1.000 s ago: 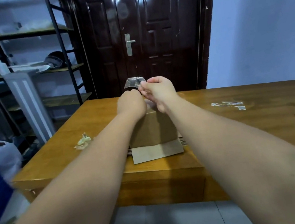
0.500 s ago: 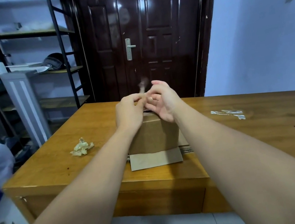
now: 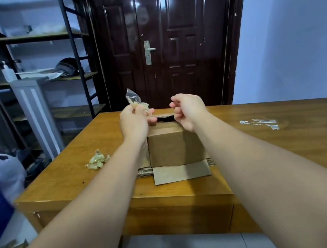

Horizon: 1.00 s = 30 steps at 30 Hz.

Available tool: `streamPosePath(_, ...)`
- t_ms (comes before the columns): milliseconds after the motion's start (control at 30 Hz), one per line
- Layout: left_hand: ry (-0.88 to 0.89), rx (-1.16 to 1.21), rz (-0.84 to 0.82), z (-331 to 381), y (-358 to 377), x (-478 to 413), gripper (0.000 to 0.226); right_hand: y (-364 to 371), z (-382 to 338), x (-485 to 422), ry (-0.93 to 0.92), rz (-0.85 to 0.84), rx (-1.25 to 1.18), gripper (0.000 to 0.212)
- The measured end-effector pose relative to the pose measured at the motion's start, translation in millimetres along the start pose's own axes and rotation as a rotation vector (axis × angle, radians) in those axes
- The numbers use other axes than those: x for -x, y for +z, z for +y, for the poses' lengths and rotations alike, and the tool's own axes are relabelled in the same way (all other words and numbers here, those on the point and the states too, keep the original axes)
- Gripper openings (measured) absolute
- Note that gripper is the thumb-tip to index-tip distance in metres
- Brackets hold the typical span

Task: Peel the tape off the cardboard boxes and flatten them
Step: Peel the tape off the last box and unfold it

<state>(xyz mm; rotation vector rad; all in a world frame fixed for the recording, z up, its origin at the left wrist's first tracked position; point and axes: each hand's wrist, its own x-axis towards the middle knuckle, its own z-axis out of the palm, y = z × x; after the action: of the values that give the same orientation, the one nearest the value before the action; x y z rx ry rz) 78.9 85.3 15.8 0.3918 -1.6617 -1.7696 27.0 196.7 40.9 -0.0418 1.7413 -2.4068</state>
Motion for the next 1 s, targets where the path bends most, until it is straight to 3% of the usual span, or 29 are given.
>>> streamPosePath(67,0.06,-0.108,-0.063,-0.8,-1.8,1.0,0.03,2.2,1.0,0.0,-0.007,-0.04,0.038,0.012)
streamPosePath(167,0.158,-0.283,-0.183,6.0,3.8,5.3,0.053,8.8,3.7,-0.5,-0.053,-0.046,0.15,0.016)
streamPosePath(333,0.13,-0.454,-0.312,8.5,9.7,7.1,0.031,12.1,10.6,-4.3,-0.119,-0.053,0.299,0.017)
streamPosePath(433,0.2,-0.468,-0.202,8.1,7.1,5.7,0.031,12.4,11.3,-4.6,-0.109,-0.05,0.318,0.017)
streamPosePath(567,0.139,-0.231,-0.006,-2.2,-0.3,-0.2,0.019,9.3,14.2,-2.3,-0.169,-0.089,0.403,0.026)
streamPosePath(633,0.109,-0.126,0.019,-2.3,-3.3,-0.1,0.034,10.0,14.9,0.7,-0.188,-0.083,0.463,0.029)
streamPosePath(767,0.221,-0.19,0.047,3.9,0.1,9.4,0.033,15.1,17.9,7.5,-0.241,-0.003,0.605,0.025)
streamPosePath(867,0.179,-0.206,0.089,3.8,4.9,8.1,0.026,17.5,22.2,13.7,-0.312,0.025,0.716,0.022)
streamPosePath(1000,0.19,-0.36,0.045,-2.8,4.8,3.1,0.035,17.9,20.3,15.9,-0.341,0.03,0.74,0.021)
